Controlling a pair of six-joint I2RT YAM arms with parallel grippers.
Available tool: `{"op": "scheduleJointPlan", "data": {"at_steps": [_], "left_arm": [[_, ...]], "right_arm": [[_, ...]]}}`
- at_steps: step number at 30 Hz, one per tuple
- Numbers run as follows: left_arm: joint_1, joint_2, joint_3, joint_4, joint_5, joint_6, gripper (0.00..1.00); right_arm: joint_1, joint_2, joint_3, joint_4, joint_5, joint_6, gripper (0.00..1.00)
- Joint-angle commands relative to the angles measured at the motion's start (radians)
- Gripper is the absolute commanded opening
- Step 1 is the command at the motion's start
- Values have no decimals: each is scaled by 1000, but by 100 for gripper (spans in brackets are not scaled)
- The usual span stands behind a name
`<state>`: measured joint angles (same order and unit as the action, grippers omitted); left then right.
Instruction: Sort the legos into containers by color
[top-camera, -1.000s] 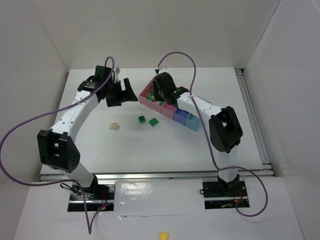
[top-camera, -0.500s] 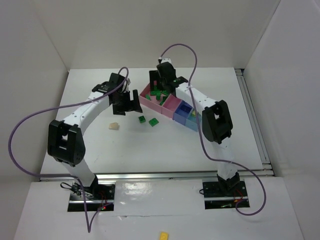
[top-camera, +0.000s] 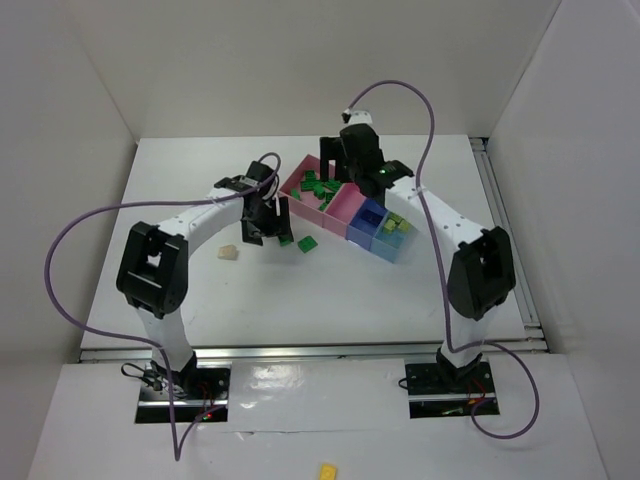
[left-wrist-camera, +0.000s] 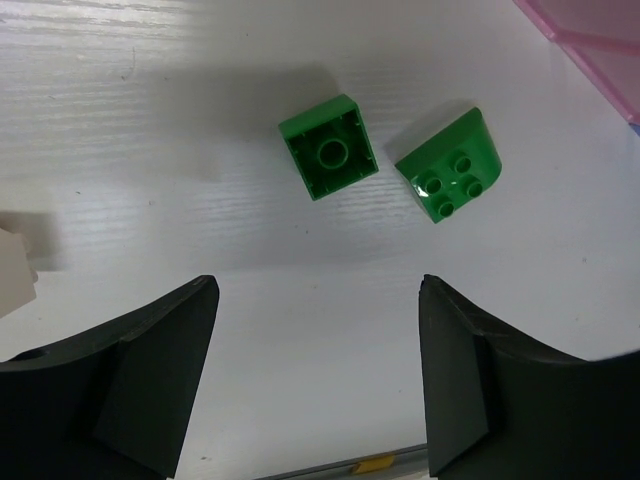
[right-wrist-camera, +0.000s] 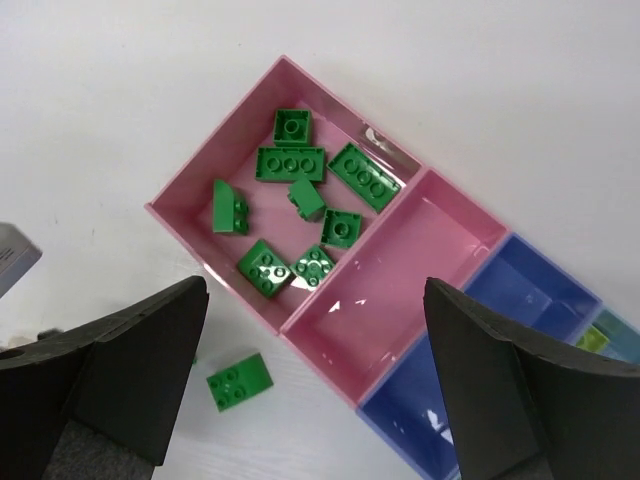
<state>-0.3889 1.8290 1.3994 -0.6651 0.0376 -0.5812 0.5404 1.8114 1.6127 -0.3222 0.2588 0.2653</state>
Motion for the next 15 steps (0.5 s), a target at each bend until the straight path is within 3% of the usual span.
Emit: {"op": "scheduleJointPlan", "data": {"at_steps": [1, 15], "left_arm": [[-17, 21, 10, 18, -42, -84, 84], [-54, 88, 30, 18, -108, -279, 81]], "right_arm": [[3, -92, -74, 31, 37, 8, 95], [-7, -227, -229, 11, 79, 26, 95]]}}
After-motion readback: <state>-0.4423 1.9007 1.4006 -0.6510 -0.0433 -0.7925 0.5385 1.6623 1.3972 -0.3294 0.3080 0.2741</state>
